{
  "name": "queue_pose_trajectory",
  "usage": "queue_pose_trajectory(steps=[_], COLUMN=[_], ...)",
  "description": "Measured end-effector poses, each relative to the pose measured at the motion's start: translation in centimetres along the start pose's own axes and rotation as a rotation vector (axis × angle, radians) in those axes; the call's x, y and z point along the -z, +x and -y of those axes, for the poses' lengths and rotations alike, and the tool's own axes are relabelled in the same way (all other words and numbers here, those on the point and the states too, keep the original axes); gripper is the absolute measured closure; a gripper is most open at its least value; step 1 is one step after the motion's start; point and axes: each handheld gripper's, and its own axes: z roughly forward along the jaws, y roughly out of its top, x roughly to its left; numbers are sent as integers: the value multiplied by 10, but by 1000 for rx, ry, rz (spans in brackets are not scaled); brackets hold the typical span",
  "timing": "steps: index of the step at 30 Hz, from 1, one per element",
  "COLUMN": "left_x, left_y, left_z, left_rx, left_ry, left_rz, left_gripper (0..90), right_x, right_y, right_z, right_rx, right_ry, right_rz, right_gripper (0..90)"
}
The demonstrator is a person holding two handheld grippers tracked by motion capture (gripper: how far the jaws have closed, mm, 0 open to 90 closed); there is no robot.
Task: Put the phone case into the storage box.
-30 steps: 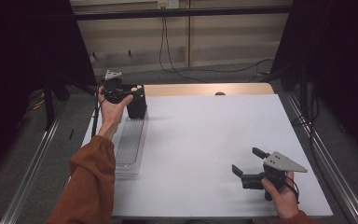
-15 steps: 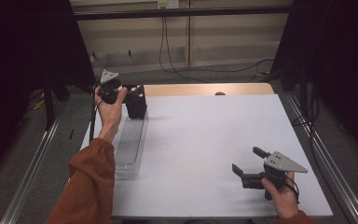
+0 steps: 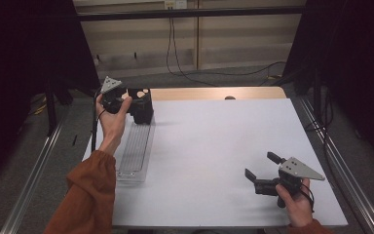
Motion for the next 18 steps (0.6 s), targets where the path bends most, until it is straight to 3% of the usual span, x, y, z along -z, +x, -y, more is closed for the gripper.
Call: queue_pose_trajectory(steps=[3,6,11,18], left_x=[6,14,31,50], left_y=[-3,-4,-5,-9], left_z=[2,4,6,23], left_rx=[2,-13,-5,-10], left_ry=[-7,-10,-51,-84], left_rz=[29,27,60,78], left_gripper=[21,21,25,25], right_x=[-1,0,1,6], right_y=[1,2,2,3], right_z=[-1,-3,-4,-6], right_rx=[2,10,8,13], right_ry=[-9,-12,-22,-35], right_rz=[2,1,6,23], right_gripper=[0,0,0,0])
